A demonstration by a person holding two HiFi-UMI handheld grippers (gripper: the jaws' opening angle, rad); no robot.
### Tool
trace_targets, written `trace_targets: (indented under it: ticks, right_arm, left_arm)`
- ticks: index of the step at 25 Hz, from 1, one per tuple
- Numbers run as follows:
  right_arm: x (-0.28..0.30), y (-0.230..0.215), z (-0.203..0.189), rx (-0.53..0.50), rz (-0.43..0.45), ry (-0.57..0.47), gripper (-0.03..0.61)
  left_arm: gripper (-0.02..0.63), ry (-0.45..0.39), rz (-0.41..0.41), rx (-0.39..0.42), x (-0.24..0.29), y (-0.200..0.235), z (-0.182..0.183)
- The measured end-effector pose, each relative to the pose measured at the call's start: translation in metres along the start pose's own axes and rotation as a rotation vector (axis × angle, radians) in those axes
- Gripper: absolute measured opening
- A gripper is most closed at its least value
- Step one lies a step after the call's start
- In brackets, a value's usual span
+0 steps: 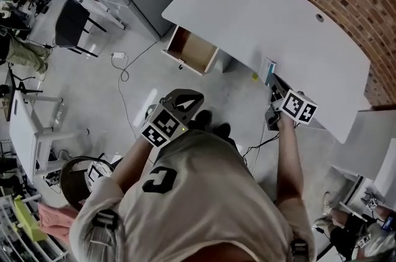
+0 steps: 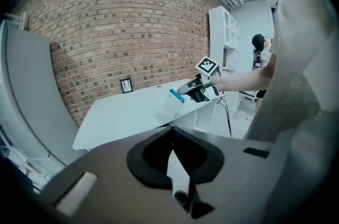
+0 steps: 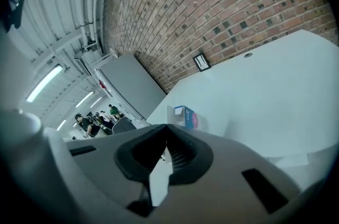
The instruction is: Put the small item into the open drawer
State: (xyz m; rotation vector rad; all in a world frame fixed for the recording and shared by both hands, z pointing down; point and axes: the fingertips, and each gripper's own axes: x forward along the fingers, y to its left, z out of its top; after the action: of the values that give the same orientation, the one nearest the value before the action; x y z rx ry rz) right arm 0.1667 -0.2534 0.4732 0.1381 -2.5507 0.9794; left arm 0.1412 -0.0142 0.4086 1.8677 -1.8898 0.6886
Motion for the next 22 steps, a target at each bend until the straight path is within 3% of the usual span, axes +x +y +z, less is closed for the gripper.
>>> trace_targets:
  ticks: [11,22]
  right_arm:
    - [0.012,0.033,-0.001,0.044,0.091,0.012,0.006]
    - [0.044,0.054,-0.013,0.059,0.025,0.04,0.006]
  left_arm:
    - [0.005,0.006,0.011,0.02,-0.005,0.002,-0.013]
    - [0.005,-0.064,0.011,-0.066,-0.028,0.062,-0.032]
